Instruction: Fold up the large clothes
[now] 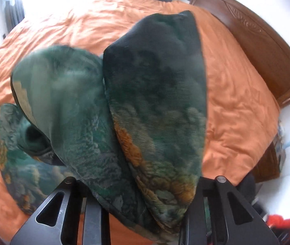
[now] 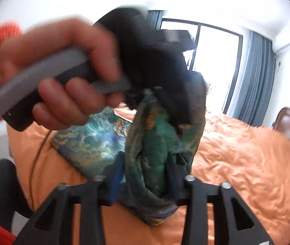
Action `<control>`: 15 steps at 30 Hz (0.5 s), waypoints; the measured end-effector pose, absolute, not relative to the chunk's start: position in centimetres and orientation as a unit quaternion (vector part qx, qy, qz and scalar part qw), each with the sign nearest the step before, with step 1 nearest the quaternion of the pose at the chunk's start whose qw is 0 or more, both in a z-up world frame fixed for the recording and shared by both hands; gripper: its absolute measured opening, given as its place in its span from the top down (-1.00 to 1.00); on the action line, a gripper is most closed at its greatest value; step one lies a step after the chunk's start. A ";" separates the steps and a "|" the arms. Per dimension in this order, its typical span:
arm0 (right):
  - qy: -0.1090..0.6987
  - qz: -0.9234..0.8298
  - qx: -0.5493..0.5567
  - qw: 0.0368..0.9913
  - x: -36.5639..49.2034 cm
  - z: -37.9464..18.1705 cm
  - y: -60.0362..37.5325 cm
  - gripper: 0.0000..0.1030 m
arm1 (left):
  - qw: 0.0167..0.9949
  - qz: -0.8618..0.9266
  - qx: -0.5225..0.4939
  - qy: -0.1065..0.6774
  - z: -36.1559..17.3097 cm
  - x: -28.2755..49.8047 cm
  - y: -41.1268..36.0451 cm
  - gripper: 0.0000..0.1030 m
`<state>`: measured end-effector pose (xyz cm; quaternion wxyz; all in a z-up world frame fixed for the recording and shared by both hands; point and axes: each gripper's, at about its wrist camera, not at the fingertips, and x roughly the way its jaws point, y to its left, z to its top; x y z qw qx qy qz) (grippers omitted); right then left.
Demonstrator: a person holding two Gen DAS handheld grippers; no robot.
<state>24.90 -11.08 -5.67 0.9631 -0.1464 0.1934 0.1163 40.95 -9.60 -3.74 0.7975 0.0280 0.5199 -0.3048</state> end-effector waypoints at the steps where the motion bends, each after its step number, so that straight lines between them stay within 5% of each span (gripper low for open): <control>1: 0.195 0.135 -0.129 0.963 24.6 -5.1 -11.5 -0.40 | 0.798 -0.306 0.030 0.518 -3.6 41.1 -8.8 0.48; 3: 0.189 0.165 -0.088 0.964 23.8 -4.0 -12.8 -0.55 | 0.806 -0.300 0.038 0.508 -3.3 42.0 -6.1 0.48; 9: 0.242 0.125 -0.008 0.962 27.3 -3.8 -17.3 -0.54 | 0.819 -0.251 -0.002 0.516 -6.0 46.2 3.4 0.48; 15: 0.304 0.145 0.002 0.941 35.3 -6.5 -15.7 -0.02 | 0.815 -0.203 -0.065 0.540 -11.1 48.9 11.1 0.43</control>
